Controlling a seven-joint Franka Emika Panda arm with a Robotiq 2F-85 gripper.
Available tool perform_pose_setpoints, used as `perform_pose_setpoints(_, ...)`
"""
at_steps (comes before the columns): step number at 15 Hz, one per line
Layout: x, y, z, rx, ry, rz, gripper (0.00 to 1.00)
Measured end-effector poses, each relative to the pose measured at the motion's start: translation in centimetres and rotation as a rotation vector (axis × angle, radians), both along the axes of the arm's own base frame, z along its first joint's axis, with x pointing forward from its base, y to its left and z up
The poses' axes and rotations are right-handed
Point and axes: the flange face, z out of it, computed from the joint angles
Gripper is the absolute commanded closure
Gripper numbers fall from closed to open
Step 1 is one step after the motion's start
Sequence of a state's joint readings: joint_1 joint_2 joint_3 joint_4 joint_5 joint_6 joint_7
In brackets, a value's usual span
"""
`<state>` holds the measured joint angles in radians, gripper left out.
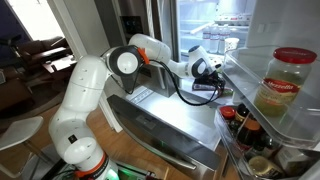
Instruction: Remove the sachets on the fridge bottom shelf and move them in the open fridge drawer
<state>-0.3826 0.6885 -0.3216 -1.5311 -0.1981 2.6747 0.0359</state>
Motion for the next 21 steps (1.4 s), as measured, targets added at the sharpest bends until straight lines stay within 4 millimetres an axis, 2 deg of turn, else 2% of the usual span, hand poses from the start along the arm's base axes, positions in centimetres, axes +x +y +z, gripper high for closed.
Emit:
perform_pose_setpoints(2, 0.0, -0.1, 0.0, 0.0, -0.001, -0.001, 1.0)
perform_pose_setpoints(10, -0.2, 0.1, 0.7, 0.018, 0.022, -0.016, 0.99)
perform_pose_setpoints(13, -0.8, 0.4, 2.5, 0.046, 0.058, -0.038, 0.98)
perform_pose_setpoints(16, -2.2, 1.4, 4.9, 0.114, 0.118, -0.07, 0.98)
perform_pose_setpoints(21, -5.3, 5.3, 8.5, 0.303, 0.277, -0.07, 0.98)
